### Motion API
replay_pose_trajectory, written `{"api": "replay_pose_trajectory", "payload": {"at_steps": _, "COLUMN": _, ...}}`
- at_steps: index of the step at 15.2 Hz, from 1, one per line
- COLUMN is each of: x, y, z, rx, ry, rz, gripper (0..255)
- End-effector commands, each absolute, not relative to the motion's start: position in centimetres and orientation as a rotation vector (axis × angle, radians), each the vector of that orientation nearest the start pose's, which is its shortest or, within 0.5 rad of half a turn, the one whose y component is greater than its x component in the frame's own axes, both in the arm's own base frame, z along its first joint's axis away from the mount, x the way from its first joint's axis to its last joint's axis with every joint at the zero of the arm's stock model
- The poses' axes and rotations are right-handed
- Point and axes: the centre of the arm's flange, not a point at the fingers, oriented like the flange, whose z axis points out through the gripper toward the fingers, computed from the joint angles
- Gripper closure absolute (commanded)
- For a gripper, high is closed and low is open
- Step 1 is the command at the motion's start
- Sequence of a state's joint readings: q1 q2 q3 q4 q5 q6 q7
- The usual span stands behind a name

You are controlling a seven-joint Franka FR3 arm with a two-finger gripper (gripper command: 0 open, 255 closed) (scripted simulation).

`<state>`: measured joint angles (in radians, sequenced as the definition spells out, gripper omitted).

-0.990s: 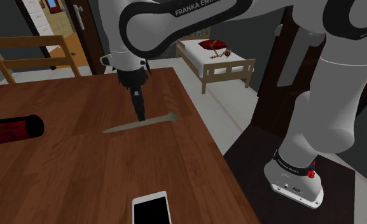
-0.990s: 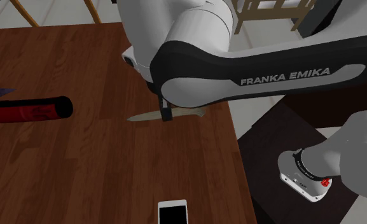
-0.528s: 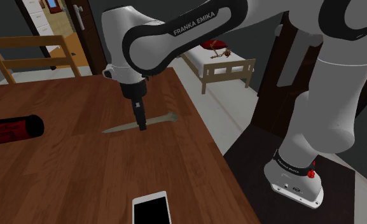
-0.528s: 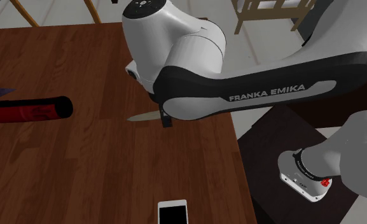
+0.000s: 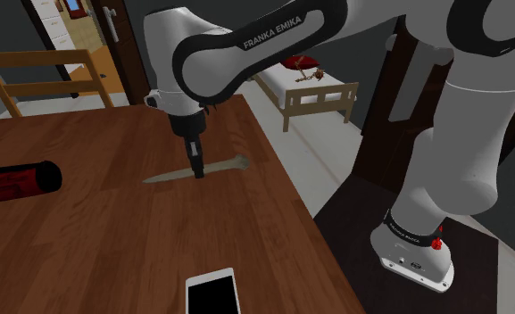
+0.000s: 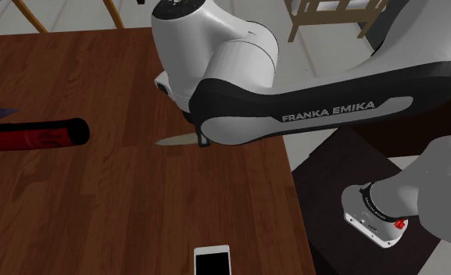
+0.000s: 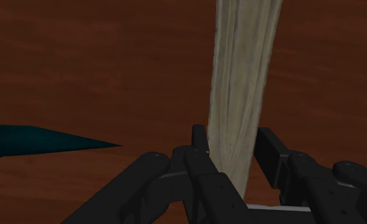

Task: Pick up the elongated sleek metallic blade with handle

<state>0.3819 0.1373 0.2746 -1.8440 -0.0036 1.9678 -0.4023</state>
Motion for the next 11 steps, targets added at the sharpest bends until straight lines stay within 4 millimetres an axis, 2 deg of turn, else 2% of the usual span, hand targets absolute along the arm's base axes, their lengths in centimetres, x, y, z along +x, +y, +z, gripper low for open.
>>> {"api": "replay_pose_trajectory", "payload": {"at_steps": 1, "x": 47.2, "y": 36.2, "z": 44.7, "rx": -2.675, "ry": -1.576, "rz": 0.038, "gripper": 255}}
{"api": "replay_pose_trajectory", "payload": {"at_steps": 3, "x": 47.2, "y": 36.2, "z": 44.7, "rx": -2.676, "ry": -1.576, "rz": 0.038, "gripper": 255}}
{"api": "replay_pose_trajectory", "payload": {"at_steps": 11, "x": 47.2, "y": 36.2, "z": 48.9, "rx": -2.676, "ry": -1.576, "rz": 0.038, "gripper": 255}}
